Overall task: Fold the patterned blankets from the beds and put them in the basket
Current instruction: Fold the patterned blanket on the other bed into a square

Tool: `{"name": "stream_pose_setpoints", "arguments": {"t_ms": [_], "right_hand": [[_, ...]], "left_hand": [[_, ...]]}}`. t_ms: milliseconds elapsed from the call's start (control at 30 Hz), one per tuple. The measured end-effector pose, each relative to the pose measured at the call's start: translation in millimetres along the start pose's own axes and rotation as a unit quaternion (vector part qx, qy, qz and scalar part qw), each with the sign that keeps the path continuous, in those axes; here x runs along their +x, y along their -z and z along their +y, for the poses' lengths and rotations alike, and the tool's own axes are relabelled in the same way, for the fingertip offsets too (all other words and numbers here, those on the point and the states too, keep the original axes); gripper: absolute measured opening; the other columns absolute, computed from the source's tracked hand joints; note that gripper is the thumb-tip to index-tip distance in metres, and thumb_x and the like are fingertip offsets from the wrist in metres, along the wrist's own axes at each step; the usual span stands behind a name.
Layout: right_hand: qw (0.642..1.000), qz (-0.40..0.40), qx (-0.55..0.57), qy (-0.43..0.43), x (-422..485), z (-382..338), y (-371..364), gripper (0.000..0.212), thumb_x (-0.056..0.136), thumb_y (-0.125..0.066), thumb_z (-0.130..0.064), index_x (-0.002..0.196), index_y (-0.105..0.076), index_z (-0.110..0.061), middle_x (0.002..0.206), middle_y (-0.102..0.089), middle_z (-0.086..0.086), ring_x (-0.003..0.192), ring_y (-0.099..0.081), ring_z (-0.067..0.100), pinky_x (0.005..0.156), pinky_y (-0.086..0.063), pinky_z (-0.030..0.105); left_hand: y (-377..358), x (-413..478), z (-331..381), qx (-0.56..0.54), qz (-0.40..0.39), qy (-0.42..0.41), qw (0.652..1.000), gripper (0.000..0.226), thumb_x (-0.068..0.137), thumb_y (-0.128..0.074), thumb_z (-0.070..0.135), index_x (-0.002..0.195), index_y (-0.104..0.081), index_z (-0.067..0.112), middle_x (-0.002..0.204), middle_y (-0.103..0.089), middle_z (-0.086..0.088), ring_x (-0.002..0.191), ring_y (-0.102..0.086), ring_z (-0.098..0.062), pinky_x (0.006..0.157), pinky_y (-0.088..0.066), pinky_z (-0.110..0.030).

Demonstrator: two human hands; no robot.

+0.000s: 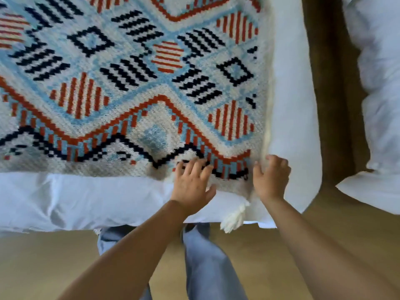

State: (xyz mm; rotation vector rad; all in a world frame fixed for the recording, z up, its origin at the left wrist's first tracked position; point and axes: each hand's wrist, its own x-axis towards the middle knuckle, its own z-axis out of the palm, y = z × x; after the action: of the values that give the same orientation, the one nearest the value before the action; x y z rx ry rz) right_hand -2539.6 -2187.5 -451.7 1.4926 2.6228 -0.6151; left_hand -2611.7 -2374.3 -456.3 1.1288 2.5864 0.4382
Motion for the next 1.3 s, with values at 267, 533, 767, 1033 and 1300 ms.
{"name": "stream_pose_setpoints", "arguments": {"t_ms": [267,533,767,1033,1300], "right_hand": [[0.921,-0.283,0.235,-0.13,32.0,13.6,-2.0,0.02,0.085,-0.062,-0.033,0.084,-0.057,-0.013,0.082,-0.062,0.004,0.072,-0.058,0.018,0.058,-0.043,0.026],[0.994,-0.085,0.05,-0.039,53.0,68.8,31.6,0.018,0.093,-0.049,-0.026,0.084,-0.043,-0.011,0.089,-0.062,0.015,0.08,-0.058,0.034,0.062,-0.038,0.032],[0.987,-0.139,0.049,-0.066,57.0,71.0,0.8,0.033,0.095,-0.042,-0.034,0.108,-0.046,-0.004,0.107,-0.062,0.019,0.095,-0.058,0.038,0.07,-0.042,0.037],[0.936,-0.301,0.148,-0.102,44.1,92.8,18.6,0.033,0.088,-0.052,-0.039,0.09,-0.062,-0.007,0.076,-0.068,0.008,0.071,-0.063,0.025,0.073,-0.051,0.036],[0.894,-0.447,0.017,0.041,52.7,129.9,31.4,0.034,0.088,-0.047,-0.036,0.06,-0.049,-0.017,0.077,-0.068,0.012,0.076,-0.062,0.022,0.065,-0.041,0.026]], "left_hand": [[-36.6,28.1,66.6,0.078,-0.142,0.016,0.987,0.065,0.089,-0.051,0.03,0.145,-0.018,0.024,0.148,-0.023,-0.007,0.134,-0.022,-0.026,0.106,-0.02,-0.047],[-55.6,45.3,123.1,-0.015,-0.179,-0.001,0.984,0.049,0.091,-0.045,0.023,0.139,-0.033,0.019,0.139,-0.039,-0.003,0.126,-0.035,-0.026,0.089,-0.043,-0.041],[-88.0,39.6,134.9,0.084,-0.226,0.001,0.97,0.07,0.092,-0.047,0.033,0.146,-0.005,0.022,0.153,-0.005,-0.011,0.138,-0.008,-0.034,0.108,-0.019,-0.049],[-64.5,70.6,140.0,-0.011,-0.188,0.017,0.982,0.05,0.082,-0.048,0.022,0.132,-0.041,0.018,0.136,-0.036,-0.006,0.124,-0.032,-0.027,0.101,-0.027,-0.042],[-84.2,109.3,174.8,-0.021,-0.085,0.161,0.983,0.041,0.088,-0.042,0.022,0.128,-0.044,0.019,0.129,-0.044,-0.003,0.117,-0.039,-0.024,0.096,-0.031,-0.038]]}}
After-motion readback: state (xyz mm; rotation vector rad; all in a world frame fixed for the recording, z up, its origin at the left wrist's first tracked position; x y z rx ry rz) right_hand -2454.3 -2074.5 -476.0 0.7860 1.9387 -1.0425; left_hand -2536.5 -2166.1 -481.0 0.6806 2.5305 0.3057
